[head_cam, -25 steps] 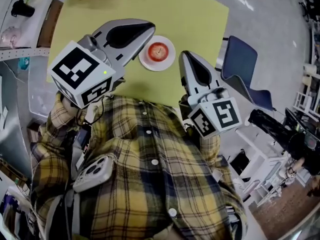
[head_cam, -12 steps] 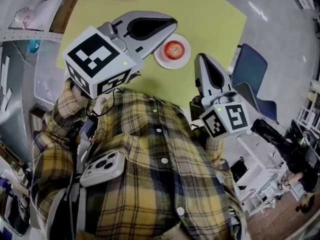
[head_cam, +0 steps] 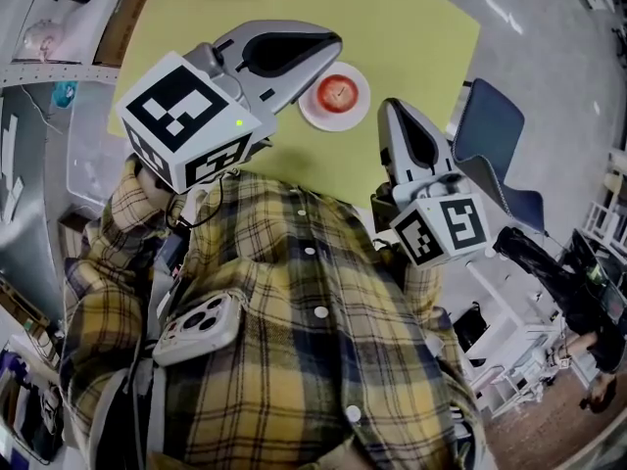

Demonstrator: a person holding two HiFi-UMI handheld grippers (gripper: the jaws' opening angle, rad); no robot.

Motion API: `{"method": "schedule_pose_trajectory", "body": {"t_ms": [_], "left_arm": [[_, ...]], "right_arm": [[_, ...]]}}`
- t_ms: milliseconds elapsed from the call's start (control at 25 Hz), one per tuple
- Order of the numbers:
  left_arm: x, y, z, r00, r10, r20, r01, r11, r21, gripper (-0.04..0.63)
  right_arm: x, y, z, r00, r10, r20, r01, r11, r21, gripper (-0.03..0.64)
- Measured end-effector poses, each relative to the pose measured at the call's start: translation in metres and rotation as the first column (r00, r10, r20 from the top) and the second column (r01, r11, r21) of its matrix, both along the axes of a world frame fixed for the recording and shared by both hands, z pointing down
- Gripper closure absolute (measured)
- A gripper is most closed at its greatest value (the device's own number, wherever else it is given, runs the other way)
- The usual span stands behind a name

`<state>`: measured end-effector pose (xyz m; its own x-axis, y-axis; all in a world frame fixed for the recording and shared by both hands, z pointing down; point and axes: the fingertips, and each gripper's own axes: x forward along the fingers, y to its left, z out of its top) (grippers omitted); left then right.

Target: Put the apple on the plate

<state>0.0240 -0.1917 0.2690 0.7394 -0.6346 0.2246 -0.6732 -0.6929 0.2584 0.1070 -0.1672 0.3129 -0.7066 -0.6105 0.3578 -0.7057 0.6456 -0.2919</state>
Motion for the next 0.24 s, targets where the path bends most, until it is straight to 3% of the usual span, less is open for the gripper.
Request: {"method": "schedule_pose_trajectory", "body": {"t_ms": [240], "left_arm": [[-0.0003,-0.0032,0.0042,1.0,0.006,-0.001,-0.006,1.0,-0.006,0.597]], "right_arm": [[-0.0002,-0.003,0.0031,1.0,0.008,-0.002,-0.008,1.0,0.001,0.621]]}}
